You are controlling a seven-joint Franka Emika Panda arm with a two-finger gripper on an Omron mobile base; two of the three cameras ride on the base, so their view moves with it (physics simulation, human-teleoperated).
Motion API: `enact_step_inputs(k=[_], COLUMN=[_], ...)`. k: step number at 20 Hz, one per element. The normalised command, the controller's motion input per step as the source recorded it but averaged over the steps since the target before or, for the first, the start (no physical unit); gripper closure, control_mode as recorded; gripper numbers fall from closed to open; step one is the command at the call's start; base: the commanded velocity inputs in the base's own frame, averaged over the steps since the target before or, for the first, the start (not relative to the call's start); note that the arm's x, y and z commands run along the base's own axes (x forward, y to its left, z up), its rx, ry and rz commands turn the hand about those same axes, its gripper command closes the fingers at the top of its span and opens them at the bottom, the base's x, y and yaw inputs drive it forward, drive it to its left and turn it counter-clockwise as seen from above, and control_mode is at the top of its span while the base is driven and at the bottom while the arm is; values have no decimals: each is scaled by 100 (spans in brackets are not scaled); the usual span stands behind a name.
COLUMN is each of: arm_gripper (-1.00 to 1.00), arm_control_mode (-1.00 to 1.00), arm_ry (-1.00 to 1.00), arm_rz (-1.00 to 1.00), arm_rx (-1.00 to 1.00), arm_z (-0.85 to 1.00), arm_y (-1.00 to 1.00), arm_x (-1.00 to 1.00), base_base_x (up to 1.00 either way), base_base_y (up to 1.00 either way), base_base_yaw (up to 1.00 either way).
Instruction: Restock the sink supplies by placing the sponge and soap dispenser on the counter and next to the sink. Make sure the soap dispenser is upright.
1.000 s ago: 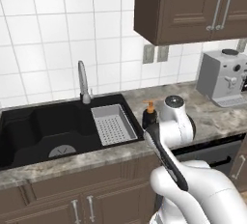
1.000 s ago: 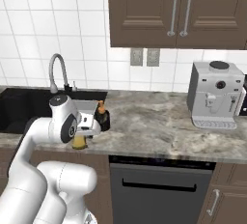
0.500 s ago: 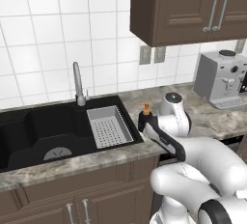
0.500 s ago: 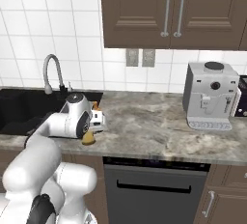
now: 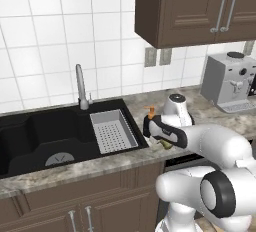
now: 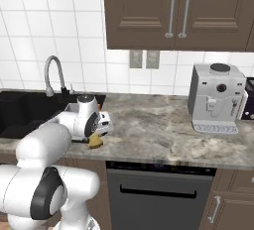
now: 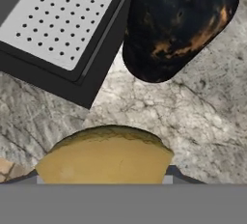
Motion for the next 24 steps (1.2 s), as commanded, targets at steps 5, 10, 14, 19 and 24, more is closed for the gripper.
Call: enact_step_inputs(k=[5,10,14,19,24], arm_gripper=[100,100,100,100,100], arm_control_mode=[-100,-100,-100,-100,-100], arm_ry=[0,0,0,0,0], arm_rz=[9,4,4,4,4], arm_rx=[-4,-1,0,0,0], arm_z=[-29,-27,-21,-12,-9], arm_y=[0,0,0,0,0], arm_x=[-13,6,16,22,15], base_base_x=[0,0,0,0,0], base_base_y=[0,0,0,0,0], base_base_yaw=[0,0,0,0,0])
